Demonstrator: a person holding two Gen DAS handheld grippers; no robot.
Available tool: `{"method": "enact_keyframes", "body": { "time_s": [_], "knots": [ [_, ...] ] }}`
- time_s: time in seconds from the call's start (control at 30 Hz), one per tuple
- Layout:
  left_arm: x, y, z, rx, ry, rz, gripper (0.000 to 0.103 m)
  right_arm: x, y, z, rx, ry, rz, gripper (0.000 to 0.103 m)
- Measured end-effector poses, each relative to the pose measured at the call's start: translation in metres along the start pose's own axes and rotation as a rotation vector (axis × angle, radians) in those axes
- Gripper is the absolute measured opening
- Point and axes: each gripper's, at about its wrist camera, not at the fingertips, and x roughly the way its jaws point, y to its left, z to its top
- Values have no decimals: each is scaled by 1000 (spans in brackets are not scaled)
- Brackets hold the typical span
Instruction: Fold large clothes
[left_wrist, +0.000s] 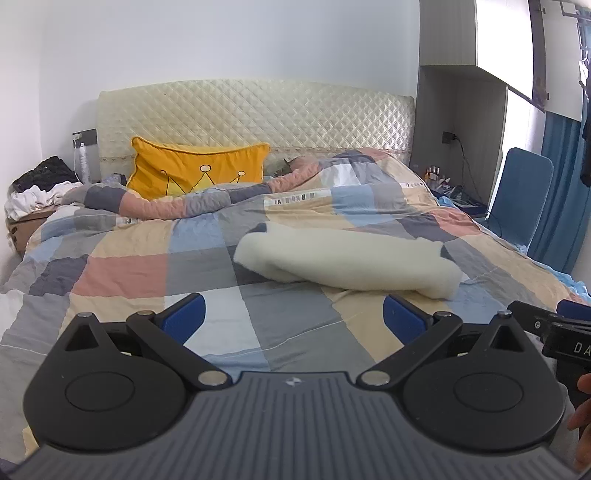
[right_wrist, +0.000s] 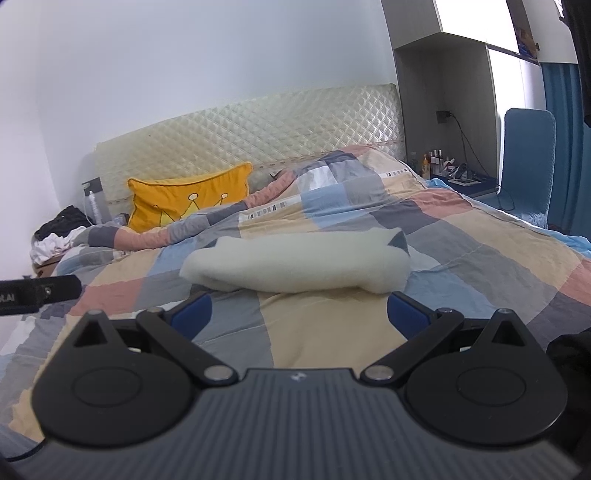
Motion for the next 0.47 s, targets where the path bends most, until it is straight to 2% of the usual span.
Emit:
{"method": "enact_keyframes", "body": {
  "time_s": [0.07, 0.17, 0.27, 0.47],
  "knots": [
    [0, -1, -1, 8, 1, 8, 103, 0, 0, 0, 0, -1, 0, 103],
    [-2, -2, 0, 14, 2, -18, 103, 0, 1, 0, 1, -1, 2, 103],
    [-8, -3, 1, 26, -17, -10, 103, -1, 2, -1, 6, -2, 4, 103],
    [-8, -3, 1, 22, -6, -4, 103, -3, 3, -1, 4, 1, 2, 103]
  ]
}}
